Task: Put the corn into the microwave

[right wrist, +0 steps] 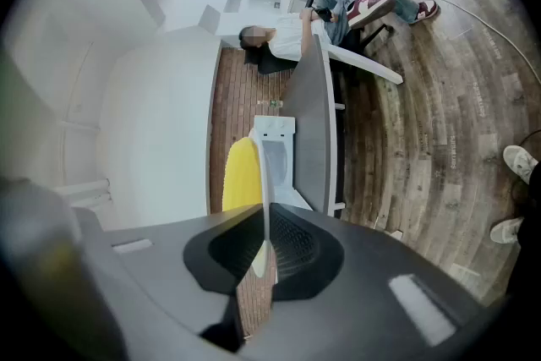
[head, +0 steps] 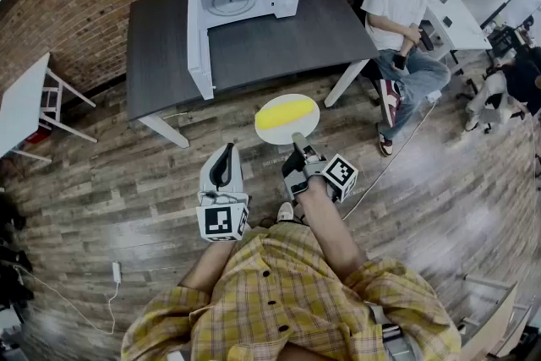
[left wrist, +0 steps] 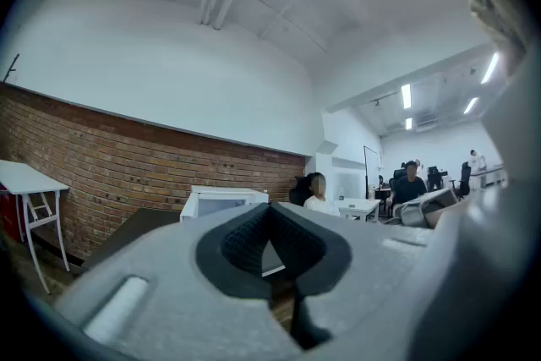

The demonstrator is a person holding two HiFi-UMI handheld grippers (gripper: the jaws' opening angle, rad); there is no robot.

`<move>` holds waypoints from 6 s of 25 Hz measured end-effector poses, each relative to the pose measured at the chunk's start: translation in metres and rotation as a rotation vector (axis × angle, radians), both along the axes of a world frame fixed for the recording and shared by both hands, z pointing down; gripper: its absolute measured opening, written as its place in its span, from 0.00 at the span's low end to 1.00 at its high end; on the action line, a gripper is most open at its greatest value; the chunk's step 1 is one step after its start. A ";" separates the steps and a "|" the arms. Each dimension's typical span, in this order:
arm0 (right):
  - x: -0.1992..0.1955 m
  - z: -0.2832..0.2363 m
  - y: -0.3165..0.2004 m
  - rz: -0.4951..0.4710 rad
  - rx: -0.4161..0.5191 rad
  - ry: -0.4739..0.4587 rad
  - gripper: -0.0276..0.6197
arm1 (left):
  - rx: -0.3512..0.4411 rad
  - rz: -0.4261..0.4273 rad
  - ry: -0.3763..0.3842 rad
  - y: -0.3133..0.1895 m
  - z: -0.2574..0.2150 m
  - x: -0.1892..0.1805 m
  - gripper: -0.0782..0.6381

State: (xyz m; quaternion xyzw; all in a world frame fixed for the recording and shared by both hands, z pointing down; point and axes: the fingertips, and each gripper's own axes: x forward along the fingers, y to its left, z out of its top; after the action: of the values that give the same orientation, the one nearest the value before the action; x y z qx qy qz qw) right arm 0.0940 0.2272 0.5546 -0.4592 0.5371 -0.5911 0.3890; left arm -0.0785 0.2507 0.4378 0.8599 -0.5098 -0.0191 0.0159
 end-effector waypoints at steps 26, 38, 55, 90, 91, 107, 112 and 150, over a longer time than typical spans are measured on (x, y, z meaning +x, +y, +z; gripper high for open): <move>0.032 0.005 -0.013 -0.109 0.015 0.013 0.08 | -0.003 -0.076 -0.024 0.008 0.011 0.035 0.11; 0.044 0.010 -0.044 -0.153 0.029 -0.022 0.08 | -0.002 -0.140 -0.031 -0.005 0.011 0.054 0.11; 0.022 0.001 -0.196 -0.120 0.026 -0.007 0.08 | -0.033 -0.124 0.033 -0.181 0.019 0.023 0.11; -0.030 0.003 -0.380 0.044 -0.067 -0.011 0.08 | -0.128 0.120 0.141 -0.376 0.012 0.010 0.10; -0.030 0.003 -0.381 0.040 -0.068 -0.009 0.08 | -0.129 0.118 0.141 -0.377 0.012 0.010 0.10; -0.004 0.017 -0.428 -0.053 -0.070 -0.044 0.09 | -0.110 0.049 0.107 -0.410 0.007 0.047 0.10; -0.003 0.026 -0.450 -0.093 -0.078 -0.053 0.09 | -0.108 0.017 0.115 -0.426 0.005 0.054 0.10; -0.028 0.136 -0.583 -0.179 -0.153 -0.006 0.10 | -0.104 -0.089 0.068 -0.489 0.022 0.050 0.10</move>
State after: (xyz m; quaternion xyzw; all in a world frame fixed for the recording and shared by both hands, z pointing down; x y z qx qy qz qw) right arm 0.0658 -0.3558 0.6907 -0.4360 0.5281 -0.6641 0.2999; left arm -0.0286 -0.2385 0.4598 0.8333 -0.5469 -0.0223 0.0770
